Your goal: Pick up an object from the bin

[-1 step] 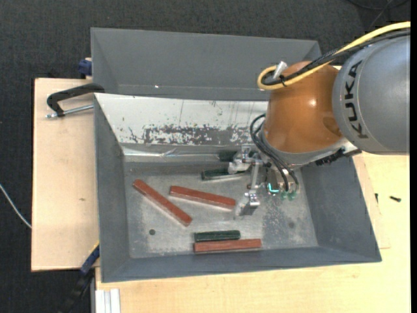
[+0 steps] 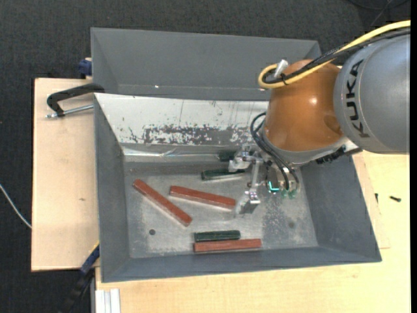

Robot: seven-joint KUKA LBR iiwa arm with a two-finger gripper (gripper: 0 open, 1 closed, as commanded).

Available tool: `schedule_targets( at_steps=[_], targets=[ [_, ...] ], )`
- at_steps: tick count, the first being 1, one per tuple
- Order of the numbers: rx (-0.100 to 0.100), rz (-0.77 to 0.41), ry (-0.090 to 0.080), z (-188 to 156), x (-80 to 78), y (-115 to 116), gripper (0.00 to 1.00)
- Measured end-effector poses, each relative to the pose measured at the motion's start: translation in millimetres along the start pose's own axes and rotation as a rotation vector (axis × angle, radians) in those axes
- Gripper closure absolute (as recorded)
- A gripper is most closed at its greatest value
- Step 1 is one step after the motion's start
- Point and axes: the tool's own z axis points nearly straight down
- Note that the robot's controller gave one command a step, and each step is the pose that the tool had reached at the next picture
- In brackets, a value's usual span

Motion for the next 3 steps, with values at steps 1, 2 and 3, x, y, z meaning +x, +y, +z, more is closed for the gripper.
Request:
schedule_targets(
  at_steps=[1,2,3],
  targets=[
    [0.000,-0.083,0.002,99.9,3.1,-25.4,1.00],
    [0.000,-0.082,0.002,99.9,3.1,-25.4,1.00],
    [0.002,-0.191,-0.013,-64.1,-20.7,-41.0,1.00]
  ],
)
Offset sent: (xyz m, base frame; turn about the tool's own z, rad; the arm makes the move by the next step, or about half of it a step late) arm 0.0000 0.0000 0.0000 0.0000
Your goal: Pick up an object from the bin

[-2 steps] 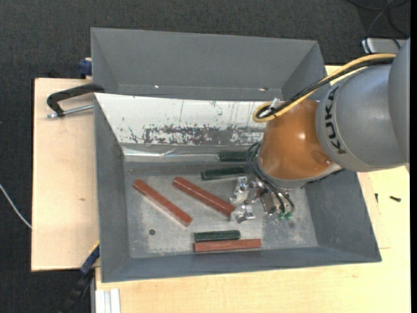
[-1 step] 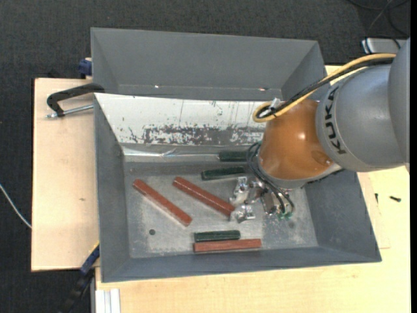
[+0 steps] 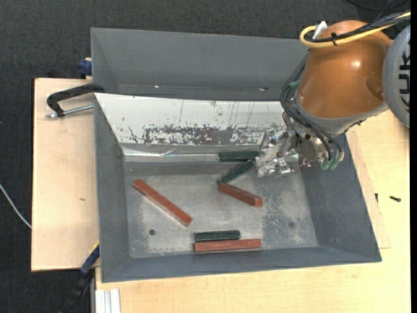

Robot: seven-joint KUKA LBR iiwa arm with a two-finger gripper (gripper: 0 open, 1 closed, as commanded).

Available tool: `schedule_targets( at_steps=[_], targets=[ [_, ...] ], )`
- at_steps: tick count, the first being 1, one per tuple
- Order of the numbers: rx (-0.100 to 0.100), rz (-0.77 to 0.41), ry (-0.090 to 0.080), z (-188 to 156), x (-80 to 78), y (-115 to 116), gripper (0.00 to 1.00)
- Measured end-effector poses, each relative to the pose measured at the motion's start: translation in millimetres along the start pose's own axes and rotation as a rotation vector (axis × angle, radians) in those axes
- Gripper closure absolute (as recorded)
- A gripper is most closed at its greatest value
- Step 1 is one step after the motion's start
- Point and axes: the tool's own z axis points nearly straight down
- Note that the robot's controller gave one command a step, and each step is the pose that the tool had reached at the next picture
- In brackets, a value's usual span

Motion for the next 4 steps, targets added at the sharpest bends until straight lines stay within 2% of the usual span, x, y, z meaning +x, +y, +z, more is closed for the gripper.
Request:
schedule_targets(
  at_steps=[1,2,3,4],
  targets=[
    [-0.002,0.001,0.006,2.7,1.4,0.5,0.00],
    [-0.002,0.001,0.006,2.7,1.4,0.5,0.00],
    [-0.001,-0.035,0.001,46.5,-1.5,-0.7,0.00],
    [-0.004,-0.019,0.013,82.0,-5.5,-14.5,0.00]
  ],
)
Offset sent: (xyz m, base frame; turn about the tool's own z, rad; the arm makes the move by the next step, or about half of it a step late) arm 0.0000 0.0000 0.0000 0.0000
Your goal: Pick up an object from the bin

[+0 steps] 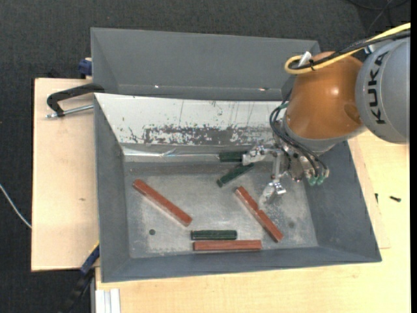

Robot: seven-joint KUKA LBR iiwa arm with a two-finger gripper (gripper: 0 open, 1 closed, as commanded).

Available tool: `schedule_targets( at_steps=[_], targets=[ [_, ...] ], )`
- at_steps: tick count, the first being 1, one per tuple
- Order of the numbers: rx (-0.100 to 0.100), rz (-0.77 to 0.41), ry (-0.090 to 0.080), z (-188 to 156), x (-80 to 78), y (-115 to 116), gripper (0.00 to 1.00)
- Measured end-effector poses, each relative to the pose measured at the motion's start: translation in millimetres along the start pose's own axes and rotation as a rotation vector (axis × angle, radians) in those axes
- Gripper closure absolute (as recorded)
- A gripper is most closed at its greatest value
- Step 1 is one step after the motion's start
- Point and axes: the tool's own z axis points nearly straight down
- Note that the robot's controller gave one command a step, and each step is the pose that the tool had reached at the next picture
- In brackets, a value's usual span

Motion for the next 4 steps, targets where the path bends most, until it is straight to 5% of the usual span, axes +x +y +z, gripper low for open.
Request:
schedule_targets(
  at_steps=[1,2,3,4],
  targets=[
    [0.003,0.026,-0.011,42.0,-12.2,-7.9,0.00],
    [0.006,0.131,-0.027,80.2,-12.3,-12.4,1.00],
    [0.003,0.129,-0.017,83.9,-9.5,-10.6,0.00],
    [0.003,0.130,-0.016,83.9,-9.3,-10.6,0.00]
  ],
)
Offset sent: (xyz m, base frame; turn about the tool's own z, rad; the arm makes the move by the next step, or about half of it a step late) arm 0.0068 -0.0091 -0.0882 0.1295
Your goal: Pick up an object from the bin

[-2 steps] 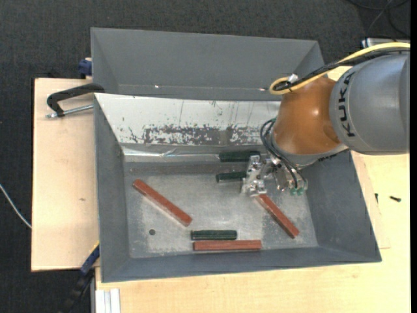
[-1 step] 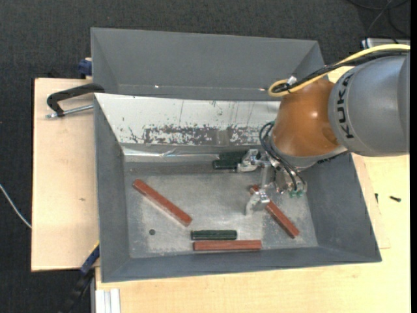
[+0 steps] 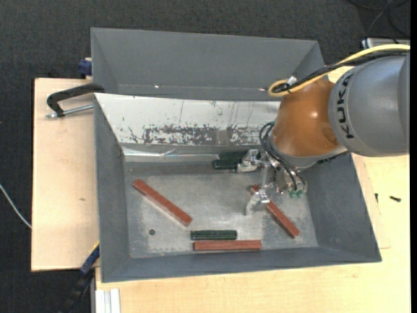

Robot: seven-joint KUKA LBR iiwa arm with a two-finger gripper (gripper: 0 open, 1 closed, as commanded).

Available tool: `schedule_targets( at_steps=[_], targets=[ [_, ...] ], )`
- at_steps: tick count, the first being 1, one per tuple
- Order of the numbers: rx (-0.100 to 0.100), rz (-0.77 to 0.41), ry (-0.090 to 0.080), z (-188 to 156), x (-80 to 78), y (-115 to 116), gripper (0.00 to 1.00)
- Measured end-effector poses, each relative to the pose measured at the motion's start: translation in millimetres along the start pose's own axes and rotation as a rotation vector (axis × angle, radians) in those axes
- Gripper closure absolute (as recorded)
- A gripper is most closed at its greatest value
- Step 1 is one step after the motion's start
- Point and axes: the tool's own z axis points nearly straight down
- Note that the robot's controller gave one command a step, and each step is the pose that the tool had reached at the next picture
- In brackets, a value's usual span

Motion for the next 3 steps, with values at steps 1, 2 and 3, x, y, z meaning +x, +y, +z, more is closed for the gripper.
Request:
schedule_targets(
  at_steps=[1,2,3],
  targets=[
    [0.000,-0.067,0.008,-6.9,-7.3,-72.1,1.00],
    [-0.001,-0.067,0.008,-6.9,-7.3,-72.1,0.00],
    [-0.001,-0.067,0.008,-6.9,-7.2,-72.1,0.00]
  ],
)
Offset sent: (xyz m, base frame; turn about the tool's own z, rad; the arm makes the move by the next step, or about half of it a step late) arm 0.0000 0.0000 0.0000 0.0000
